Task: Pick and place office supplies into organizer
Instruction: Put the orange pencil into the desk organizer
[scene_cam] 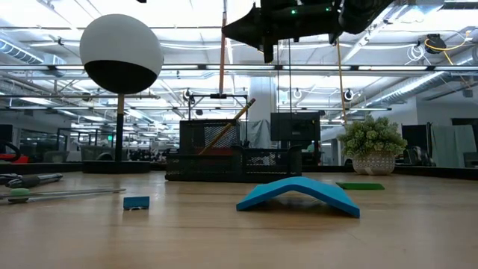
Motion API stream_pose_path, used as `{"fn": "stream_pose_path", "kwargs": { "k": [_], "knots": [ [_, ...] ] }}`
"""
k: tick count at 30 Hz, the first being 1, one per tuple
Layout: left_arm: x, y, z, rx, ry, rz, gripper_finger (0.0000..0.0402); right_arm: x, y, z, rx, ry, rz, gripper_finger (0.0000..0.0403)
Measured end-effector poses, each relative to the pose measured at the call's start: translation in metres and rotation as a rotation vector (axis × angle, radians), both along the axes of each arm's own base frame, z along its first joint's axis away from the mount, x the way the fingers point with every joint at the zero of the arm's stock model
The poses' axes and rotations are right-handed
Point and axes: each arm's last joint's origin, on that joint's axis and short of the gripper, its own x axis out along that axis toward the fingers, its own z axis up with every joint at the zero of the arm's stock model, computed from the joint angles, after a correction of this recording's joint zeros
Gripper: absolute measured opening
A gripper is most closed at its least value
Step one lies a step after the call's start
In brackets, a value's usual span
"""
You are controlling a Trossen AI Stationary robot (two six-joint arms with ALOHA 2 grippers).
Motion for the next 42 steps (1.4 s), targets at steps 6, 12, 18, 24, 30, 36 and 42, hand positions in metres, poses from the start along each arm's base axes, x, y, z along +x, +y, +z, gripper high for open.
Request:
{"fn": "stream_pose_path", "kwargs": {
  "k": [6,12,18,24,30,36,42],
  "knots": [
    [0.0,0.0,0.0,0.0,0.0,0.0,0.0047,-0.001,-0.006,-0.003,-0.018,0.034,-0.016,0.0011],
    [0.0,0.0,0.0,0.0,0.0,0.0,0.0047,-0.002,-0.008,-0.009,-0.02,0.086,-0.022,0.0011],
    [0.0,0.0,0.0,0.0,0.0,0.0,0.0047,0.004,-0.01,-0.02,-0.008,0.116,-0.023,0.0011],
    [0.0,0.0,0.0,0.0,0.0,0.0,0.0047,0.01,-0.011,-0.03,0.001,0.122,-0.022,0.0011],
    [0.0,0.0,0.0,0.0,0.0,0.0,0.0047,0.012,-0.009,-0.043,0.034,0.158,-0.019,0.0011],
    [0.0,0.0,0.0,0.0,0.0,0.0,0.0047,0.007,-0.007,-0.057,0.073,0.196,-0.021,0.0011],
    [0.0,0.0,0.0,0.0,0.0,0.0,0.0047,0.001,-0.006,-0.069,0.111,0.224,-0.026,0.0011]
  ]
}}
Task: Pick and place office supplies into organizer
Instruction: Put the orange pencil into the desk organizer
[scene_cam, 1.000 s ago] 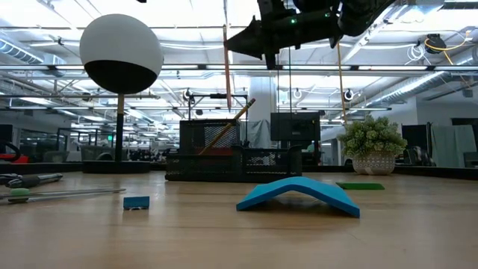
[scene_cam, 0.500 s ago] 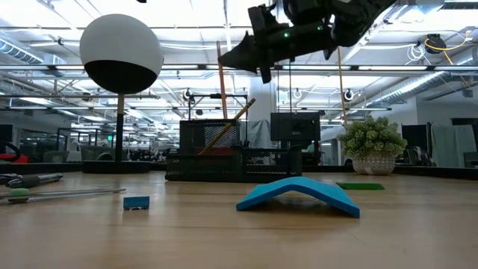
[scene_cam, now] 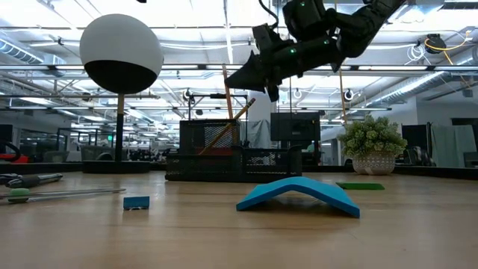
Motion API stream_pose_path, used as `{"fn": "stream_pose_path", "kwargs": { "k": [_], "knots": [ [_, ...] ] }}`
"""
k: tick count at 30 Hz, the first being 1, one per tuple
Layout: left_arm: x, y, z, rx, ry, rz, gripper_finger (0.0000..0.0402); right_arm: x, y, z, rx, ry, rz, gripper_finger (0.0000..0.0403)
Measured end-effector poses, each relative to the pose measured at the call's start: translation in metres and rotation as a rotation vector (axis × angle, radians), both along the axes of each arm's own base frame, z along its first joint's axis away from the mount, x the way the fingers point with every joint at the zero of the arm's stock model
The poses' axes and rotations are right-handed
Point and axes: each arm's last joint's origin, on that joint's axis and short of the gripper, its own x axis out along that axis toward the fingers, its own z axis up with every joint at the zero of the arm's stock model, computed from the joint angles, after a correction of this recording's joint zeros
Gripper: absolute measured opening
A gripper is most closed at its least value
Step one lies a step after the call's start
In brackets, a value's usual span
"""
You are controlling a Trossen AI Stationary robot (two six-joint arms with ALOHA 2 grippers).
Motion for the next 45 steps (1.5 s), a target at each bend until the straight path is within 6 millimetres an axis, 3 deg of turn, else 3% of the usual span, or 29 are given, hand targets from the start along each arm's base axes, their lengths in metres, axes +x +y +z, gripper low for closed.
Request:
{"fn": "stream_pose_path", "kwargs": {
  "k": [23,45],
  "knots": [
    [0.0,0.0,0.0,0.0,0.0,0.0,0.0047,-0.01,0.002,-0.018,0.172,0.045,-0.053,0.0013],
    [0.0,0.0,0.0,0.0,0.0,0.0,0.0047,-0.009,0.002,-0.016,0.173,0.024,-0.054,0.0068]
  ]
}}
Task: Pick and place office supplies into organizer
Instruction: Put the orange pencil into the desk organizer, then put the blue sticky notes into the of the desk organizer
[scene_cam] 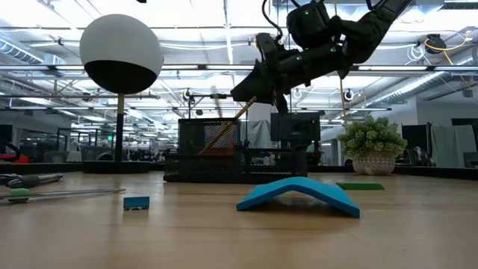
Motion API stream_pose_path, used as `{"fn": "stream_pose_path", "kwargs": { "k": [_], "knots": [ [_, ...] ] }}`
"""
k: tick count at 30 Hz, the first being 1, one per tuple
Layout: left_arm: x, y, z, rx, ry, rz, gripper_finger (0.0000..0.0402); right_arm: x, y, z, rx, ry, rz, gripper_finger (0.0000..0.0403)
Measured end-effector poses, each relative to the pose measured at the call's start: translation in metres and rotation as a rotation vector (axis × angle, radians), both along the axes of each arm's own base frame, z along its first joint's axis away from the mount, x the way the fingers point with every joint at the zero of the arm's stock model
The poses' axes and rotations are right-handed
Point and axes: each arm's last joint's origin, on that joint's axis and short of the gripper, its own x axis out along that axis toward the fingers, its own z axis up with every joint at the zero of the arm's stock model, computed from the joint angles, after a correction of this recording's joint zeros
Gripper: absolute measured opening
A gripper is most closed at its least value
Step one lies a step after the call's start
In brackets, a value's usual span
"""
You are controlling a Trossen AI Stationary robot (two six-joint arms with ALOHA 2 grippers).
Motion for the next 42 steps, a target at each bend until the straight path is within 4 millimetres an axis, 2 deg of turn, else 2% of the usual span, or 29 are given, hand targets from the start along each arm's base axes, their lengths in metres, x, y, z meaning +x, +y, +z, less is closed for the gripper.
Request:
{"fn": "stream_pose_path", "kwargs": {
  "k": [9,22,31,42],
  "knots": [
    [0.0,0.0,0.0,0.0,0.0,0.0,0.0047,-0.001,0.0,0.005,-0.011,-0.017,0.001,0.0102],
    [0.0,0.0,0.0,0.0,0.0,0.0,0.0047,-0.016,0.005,0.043,-0.129,-0.104,0.032,0.0132],
    [0.0,0.0,0.0,0.0,0.0,0.0,0.0047,-0.032,0.037,0.071,-0.184,-0.136,0.134,0.0132],
    [0.0,0.0,0.0,0.0,0.0,0.0,0.0047,-0.061,0.078,0.093,-0.22,-0.096,0.289,0.0132]
  ]
}}
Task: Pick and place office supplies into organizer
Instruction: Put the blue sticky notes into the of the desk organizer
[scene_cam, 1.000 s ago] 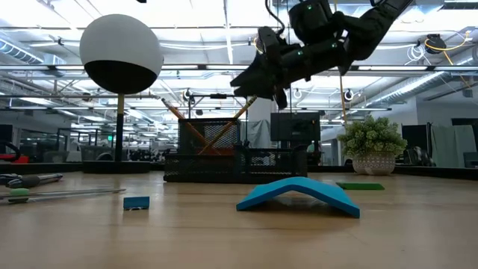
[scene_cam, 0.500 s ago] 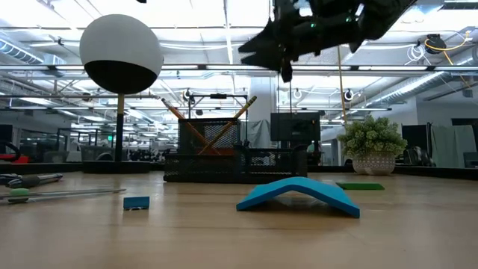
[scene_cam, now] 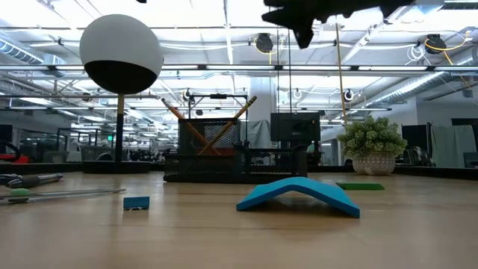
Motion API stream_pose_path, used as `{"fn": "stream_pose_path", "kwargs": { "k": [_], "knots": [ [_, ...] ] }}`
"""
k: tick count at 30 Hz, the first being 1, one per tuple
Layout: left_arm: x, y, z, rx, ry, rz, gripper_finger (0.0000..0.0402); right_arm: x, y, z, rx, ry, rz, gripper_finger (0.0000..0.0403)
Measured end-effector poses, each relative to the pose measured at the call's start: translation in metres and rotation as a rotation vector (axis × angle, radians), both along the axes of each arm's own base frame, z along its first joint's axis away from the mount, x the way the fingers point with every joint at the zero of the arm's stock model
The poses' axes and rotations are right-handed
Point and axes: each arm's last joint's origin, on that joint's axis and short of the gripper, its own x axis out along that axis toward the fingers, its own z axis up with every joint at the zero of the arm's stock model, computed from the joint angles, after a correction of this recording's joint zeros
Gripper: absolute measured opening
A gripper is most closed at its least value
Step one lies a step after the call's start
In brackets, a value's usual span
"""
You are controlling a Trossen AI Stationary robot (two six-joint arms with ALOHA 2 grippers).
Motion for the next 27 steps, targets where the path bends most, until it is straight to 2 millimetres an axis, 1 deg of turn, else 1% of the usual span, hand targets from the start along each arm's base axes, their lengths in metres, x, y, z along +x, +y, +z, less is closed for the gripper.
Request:
{"fn": "stream_pose_path", "kwargs": {
  "k": [3,8,17,23,27],
  "knots": [
    [0.0,0.0,0.0,0.0,0.0,0.0,0.0047,-0.007,0.009,0.003,0.002,0.02,0.034,0.0132],
    [0.0,0.0,0.0,0.0,0.0,0.0,0.0047,-0.016,0.026,0.002,0.002,0.075,0.098,0.0132],
    [0.0,0.0,0.0,0.0,0.0,0.0,0.0047,-0.024,0.055,-0.001,-0.005,0.12,0.213,0.0132],
    [0.0,0.0,0.0,0.0,0.0,0.0,0.0047,-0.027,0.066,-0.002,-0.017,0.125,0.253,0.0132],
    [0.0,0.0,0.0,0.0,0.0,0.0,0.0047,-0.027,0.067,-0.001,-0.029,0.123,0.199,0.0132]
  ]
}}
